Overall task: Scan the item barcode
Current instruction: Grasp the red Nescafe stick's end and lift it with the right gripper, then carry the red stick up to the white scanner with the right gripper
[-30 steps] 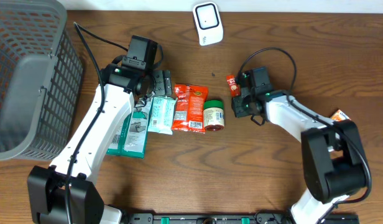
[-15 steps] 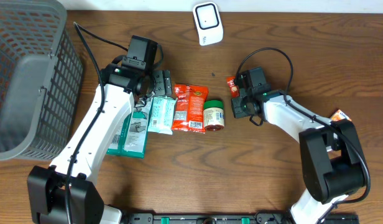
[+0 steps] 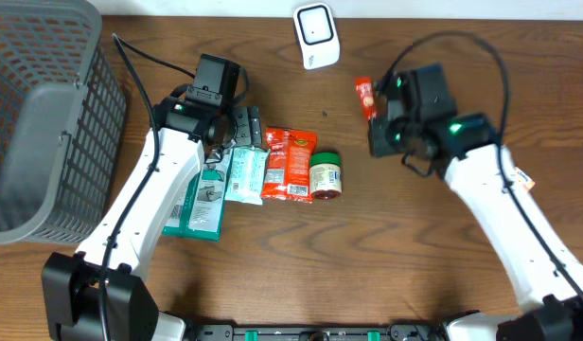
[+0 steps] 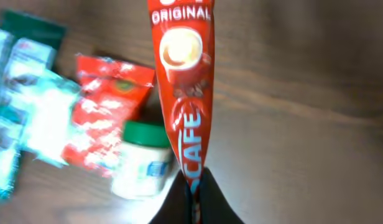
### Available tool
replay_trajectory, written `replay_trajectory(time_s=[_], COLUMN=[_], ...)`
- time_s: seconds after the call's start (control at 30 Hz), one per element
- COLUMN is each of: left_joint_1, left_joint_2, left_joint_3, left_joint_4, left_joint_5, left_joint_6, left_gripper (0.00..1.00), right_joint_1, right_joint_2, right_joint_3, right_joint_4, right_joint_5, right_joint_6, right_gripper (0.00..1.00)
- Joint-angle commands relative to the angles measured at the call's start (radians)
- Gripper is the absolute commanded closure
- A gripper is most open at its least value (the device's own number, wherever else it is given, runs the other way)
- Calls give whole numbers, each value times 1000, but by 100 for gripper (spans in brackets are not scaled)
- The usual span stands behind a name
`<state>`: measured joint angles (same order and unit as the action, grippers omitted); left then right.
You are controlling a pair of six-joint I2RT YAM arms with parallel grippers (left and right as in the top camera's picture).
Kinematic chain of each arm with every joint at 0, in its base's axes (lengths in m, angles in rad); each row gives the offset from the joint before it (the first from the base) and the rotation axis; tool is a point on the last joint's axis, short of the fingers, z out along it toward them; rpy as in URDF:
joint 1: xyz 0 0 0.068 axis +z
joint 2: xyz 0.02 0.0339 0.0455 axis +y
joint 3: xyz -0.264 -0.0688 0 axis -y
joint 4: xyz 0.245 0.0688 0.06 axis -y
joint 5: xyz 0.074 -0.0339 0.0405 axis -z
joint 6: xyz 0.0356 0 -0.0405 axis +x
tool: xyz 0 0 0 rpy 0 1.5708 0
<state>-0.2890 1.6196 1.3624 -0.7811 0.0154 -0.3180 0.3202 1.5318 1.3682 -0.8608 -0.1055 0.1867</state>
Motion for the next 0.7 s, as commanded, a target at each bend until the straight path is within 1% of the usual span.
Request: replay_trajectory(time_s=[0.0, 0.13, 0.3, 0.43, 0.67], left_joint_1=[3, 3, 3, 3, 3], left_joint_2=[2, 2, 2, 2, 2], left_joint_3=[-3, -3, -3, -3, -3], left_joint_4=[-3, -3, -3, -3, -3], left_joint_5=[-16, -16, -17, -16, -16], left_joint_6=[-9, -9, -9, -9, -9], left_gripper=[12, 13, 13, 13, 13], right_joint_1=[1, -2, -32, -64, -113], right_joint_2=[22, 69, 144, 186, 223], right_joint_3=[183, 349, 489, 520, 519], right_joint_4=[-135, -309, -469, -531, -599], right_joint_5=[-78, -98, -342, -453, -682], right_joint_6=[22, 23, -10, -18, -138], right_gripper=[99, 99, 99, 99, 99])
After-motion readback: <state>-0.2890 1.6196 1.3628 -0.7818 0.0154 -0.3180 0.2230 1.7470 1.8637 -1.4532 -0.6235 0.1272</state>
